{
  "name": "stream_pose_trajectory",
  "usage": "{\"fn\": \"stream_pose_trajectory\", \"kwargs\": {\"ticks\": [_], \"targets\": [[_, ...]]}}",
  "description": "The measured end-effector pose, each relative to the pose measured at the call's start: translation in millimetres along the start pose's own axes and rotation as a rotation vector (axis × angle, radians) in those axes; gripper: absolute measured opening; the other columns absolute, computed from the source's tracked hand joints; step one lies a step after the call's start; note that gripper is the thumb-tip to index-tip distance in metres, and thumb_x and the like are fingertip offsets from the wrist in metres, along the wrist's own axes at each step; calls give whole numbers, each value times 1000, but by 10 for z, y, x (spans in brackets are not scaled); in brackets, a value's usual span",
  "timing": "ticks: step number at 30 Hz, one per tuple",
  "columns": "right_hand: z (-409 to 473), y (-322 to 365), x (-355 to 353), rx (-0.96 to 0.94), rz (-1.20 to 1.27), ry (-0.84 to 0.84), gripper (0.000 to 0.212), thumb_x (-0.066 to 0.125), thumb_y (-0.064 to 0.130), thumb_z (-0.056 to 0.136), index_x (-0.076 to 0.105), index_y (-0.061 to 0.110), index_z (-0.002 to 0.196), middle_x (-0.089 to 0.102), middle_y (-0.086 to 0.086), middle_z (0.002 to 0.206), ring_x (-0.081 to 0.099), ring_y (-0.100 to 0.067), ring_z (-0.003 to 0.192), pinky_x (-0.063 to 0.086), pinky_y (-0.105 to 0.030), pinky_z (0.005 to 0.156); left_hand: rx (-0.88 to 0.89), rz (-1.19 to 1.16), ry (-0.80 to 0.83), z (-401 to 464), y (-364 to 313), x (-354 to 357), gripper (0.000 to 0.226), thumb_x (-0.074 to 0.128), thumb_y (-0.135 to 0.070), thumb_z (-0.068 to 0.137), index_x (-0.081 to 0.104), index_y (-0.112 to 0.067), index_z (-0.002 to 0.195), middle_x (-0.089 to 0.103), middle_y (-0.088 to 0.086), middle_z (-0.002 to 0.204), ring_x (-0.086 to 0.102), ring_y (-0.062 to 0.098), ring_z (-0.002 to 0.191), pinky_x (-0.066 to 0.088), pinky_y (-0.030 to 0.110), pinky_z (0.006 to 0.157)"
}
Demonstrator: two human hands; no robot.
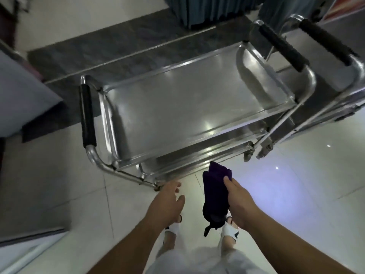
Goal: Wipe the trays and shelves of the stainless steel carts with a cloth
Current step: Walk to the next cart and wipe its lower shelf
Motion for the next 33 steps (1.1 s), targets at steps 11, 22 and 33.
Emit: {"fn": "stream_pose_trajectory", "kwargs": {"ticks": [11, 22, 33], "targets": [[1063, -618, 172, 60, -133, 102, 25, 43, 39, 110, 66, 32, 114, 77, 5, 107, 72, -19, 103, 55, -34, 77, -223, -78, -49, 191, 1200, 806, 43, 58, -31, 101, 50, -28, 143, 54, -11, 122, 57, 4, 102, 46, 21, 91], [2761, -1746, 861, -40, -202, 136, 27, 47, 37, 109, 65, 26, 125, 76, 1, 114, 72, -21, 108, 57, -41, 95, -321, -103, -142, 1369, 2682, 1432, 41, 57, -34, 99, 53, -27, 140, 60, -5, 128, 62, 15, 110, 48, 27, 91], [4579, -2214, 1504, -350, -489, 235, 18, 49, 47, 106, 66, 39, 105, 76, -2, 103, 73, -28, 98, 58, -52, 95, -374, -69, -261, 2587, 4103, 2125, 38, 57, -35, 97, 56, -28, 135, 62, -6, 124, 63, 14, 107, 52, 33, 95]]}}
Point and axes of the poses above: each hand's wrist, its own z-axis towards the middle knuckle, its own x-axis out of the palm, y = z × x, the point moved 2 cm from there along z, towards the middle knuckle
